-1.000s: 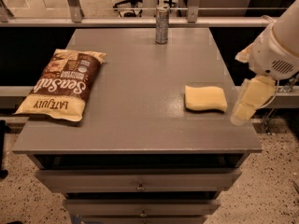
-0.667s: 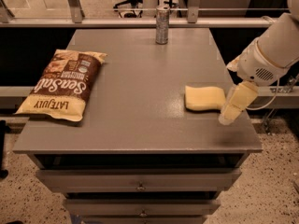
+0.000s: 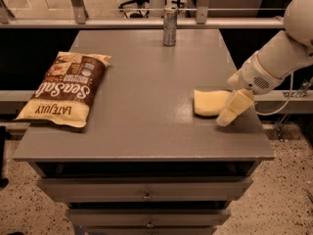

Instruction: Move sponge near redbull can

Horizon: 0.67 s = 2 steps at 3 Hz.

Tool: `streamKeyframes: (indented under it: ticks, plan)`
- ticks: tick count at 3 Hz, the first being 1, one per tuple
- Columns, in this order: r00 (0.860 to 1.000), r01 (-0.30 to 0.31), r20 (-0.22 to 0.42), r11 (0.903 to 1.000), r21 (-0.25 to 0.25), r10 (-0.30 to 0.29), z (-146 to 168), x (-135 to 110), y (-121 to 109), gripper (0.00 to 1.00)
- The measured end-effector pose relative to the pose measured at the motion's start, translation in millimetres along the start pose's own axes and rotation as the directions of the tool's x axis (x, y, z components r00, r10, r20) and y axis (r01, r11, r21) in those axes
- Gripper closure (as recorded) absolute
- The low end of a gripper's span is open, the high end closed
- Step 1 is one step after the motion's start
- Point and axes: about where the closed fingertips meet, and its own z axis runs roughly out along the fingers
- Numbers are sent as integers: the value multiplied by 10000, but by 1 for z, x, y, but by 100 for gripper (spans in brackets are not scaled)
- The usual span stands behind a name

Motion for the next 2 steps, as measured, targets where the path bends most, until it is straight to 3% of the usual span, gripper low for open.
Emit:
streamKeyframes:
  ticks: [2]
  plan:
    - [9989,-264,377,9996,-101,267,4,-3,-12,62]
